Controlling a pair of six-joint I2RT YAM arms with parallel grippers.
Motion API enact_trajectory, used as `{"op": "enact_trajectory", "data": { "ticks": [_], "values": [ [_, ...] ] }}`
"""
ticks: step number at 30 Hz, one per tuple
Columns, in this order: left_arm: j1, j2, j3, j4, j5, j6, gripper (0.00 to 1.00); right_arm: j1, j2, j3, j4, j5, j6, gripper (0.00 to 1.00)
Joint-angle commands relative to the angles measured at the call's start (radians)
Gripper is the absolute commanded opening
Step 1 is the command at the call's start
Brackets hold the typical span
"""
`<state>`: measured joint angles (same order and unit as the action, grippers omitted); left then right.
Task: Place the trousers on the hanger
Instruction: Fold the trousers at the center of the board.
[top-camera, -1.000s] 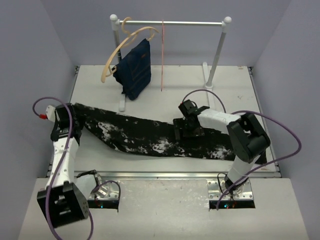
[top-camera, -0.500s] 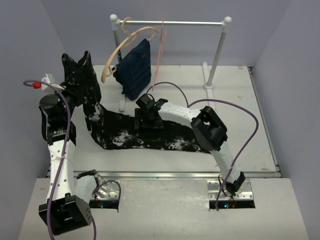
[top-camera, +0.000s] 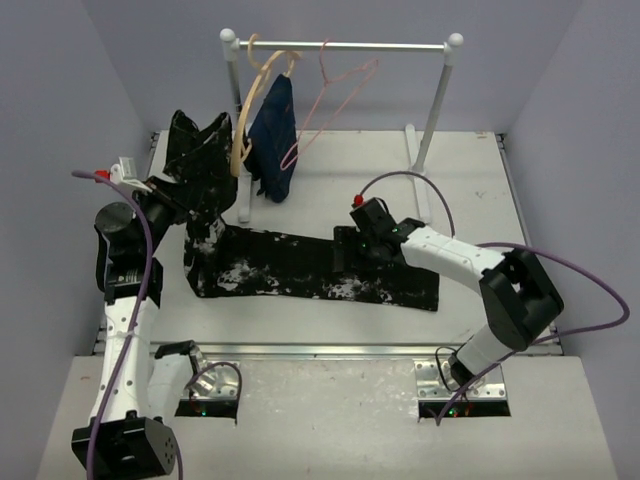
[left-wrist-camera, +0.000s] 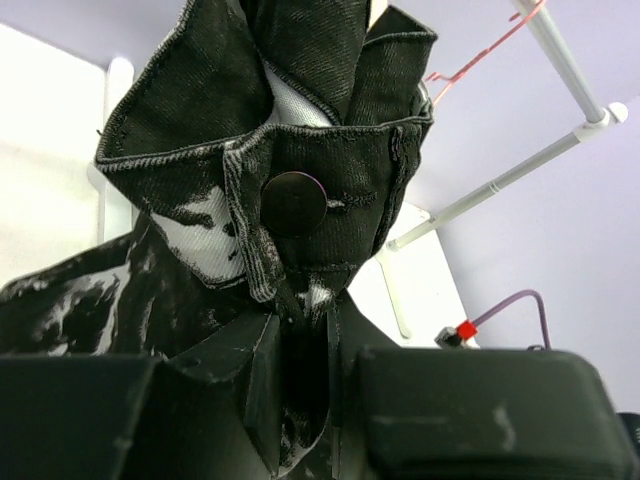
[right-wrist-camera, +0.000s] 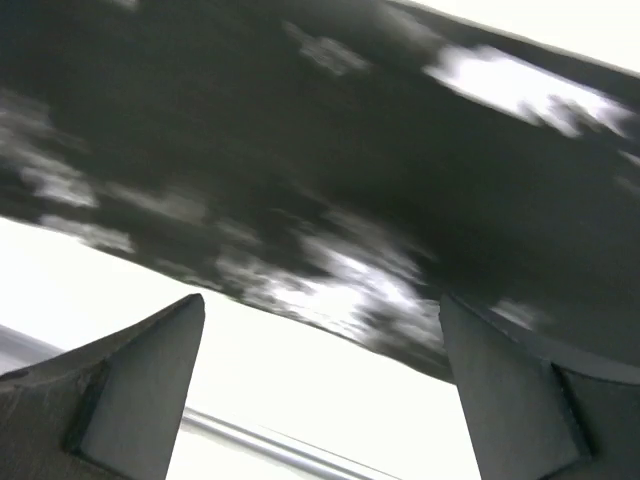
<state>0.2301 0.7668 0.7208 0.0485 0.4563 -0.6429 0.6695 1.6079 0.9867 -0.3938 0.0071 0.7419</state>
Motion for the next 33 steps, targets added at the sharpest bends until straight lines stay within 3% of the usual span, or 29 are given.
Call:
{"op": "enact_trajectory", "data": {
  "ticks": [1,5,11,15,19,21,24,26,29,33],
  "values": [
    [-0.022,-0.064,0.052,-0.038,-0.04,-0.057,0.0,-0.006,-0.016,-0.13,-0.017,0.107,-0.177,0.99],
    [-0.04,-0.094,0.06,-0.134,-0.056,-0.15,0.0,-0.007,0.137,-0.066,0.015,0.08,-0.173,0.99],
    [-0.057,-0.186,0.108,-0.377,-0.199,-0.185,0.0,0.024,0.306,0.069,0.068,-0.062,-0.123,0.97],
    [-0.058,-0.254,0.101,-0.411,-0.216,-0.185,0.0,0.05,0.386,0.166,0.053,-0.105,-0.092,0.96],
    [-0.056,-0.292,0.155,-0.496,-0.31,-0.15,0.0,0.061,0.372,0.183,0.051,-0.125,-0.067,0.97],
    [-0.046,-0.3,0.258,-0.544,-0.379,-0.108,0.0,0.065,0.369,0.205,0.063,-0.18,-0.042,0.97],
    [-0.026,-0.287,0.344,-0.504,-0.357,-0.026,0.0,0.091,0.39,0.263,0.048,-0.196,-0.015,0.97],
    [-0.013,-0.263,0.359,-0.36,-0.188,-0.009,0.0,0.121,0.43,0.327,0.003,-0.154,0.01,0.97],
    [-0.004,-0.261,0.286,-0.18,-0.044,-0.026,0.0,0.145,0.448,0.348,-0.004,-0.121,0.093,0.98],
    [-0.003,-0.293,0.172,-0.094,-0.007,-0.025,0.0,0.148,0.42,0.308,0.067,-0.173,0.145,0.98]
  ]
}}
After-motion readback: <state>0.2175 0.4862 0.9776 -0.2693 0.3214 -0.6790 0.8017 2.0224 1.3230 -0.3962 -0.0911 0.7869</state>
